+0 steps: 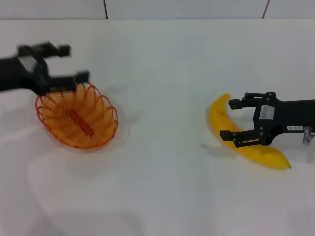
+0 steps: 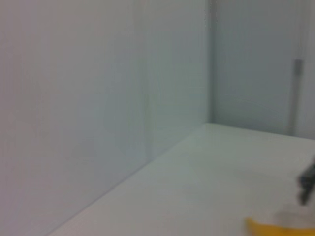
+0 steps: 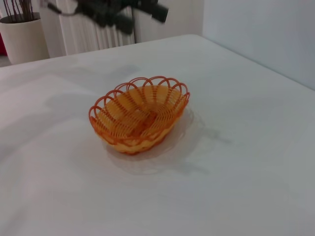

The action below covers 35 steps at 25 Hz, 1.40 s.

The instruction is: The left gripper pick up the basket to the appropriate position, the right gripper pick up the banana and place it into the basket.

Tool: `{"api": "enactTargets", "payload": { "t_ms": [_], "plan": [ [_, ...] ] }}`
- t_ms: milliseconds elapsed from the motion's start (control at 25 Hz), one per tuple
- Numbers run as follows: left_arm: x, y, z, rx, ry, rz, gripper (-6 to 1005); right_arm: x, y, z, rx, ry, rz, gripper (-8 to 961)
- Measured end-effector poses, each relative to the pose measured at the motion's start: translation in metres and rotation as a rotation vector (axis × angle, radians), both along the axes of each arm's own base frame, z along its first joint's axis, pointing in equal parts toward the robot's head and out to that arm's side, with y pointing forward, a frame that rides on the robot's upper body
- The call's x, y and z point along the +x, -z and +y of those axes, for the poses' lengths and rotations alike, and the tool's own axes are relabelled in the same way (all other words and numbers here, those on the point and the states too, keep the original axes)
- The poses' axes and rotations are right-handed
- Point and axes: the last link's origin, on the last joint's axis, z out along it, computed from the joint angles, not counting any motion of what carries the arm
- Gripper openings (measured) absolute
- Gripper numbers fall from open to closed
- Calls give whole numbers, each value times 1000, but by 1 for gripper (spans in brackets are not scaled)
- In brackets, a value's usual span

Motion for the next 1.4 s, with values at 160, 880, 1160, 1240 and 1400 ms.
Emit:
{"api": "enactTargets", "payload": {
  "t_ms": [160,880,1160,1240,1400],
  "plan": [
    [2,-30,13,40,-130,39,875,0,0,0,0,1,0,883],
    [-17,-61,48,-62,-470,222,876,2,8,5,-23,34,-25,882],
    [-20,-35,61,-95,-491,324,875,1,8,6,-25,31,-25,882],
    [-20,-28,62,-104,-491,357,876,1,8,6,-25,31,-25,882],
    [-20,-16,64,-106,-490,408,875,1,8,6,-26,30,-24,882]
  ]
}}
